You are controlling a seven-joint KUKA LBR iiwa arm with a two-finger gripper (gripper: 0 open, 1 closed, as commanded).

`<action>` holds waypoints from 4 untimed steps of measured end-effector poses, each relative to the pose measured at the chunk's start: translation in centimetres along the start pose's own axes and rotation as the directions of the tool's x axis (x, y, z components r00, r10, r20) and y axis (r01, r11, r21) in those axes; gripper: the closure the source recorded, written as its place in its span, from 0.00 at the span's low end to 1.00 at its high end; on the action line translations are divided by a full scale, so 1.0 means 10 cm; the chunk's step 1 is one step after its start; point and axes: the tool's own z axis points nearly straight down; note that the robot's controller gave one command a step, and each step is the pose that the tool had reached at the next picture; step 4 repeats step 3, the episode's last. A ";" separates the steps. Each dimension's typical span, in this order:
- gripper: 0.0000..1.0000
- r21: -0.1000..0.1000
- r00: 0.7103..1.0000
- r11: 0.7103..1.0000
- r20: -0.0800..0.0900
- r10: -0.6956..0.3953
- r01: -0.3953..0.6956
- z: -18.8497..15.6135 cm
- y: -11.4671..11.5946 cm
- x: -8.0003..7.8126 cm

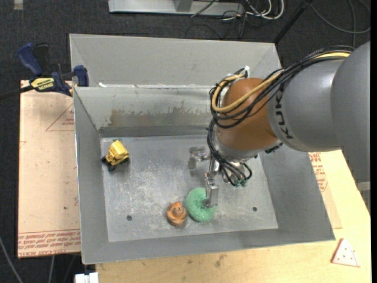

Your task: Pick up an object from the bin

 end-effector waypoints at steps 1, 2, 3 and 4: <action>1.00 -0.005 0.982 0.982 -0.005 -0.191 0.191 0.21 -0.16 0.46; 1.00 -0.005 0.982 0.982 -0.005 -0.191 0.191 0.21 -0.16 0.46; 1.00 -0.001 0.985 0.985 -0.003 -0.174 0.174 -1.59 -0.33 0.34; 1.00 -0.001 0.985 0.985 -0.003 -0.174 0.174 -1.59 -0.33 0.34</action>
Offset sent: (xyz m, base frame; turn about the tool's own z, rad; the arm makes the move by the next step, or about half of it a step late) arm 0.0000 0.0000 0.0000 0.0000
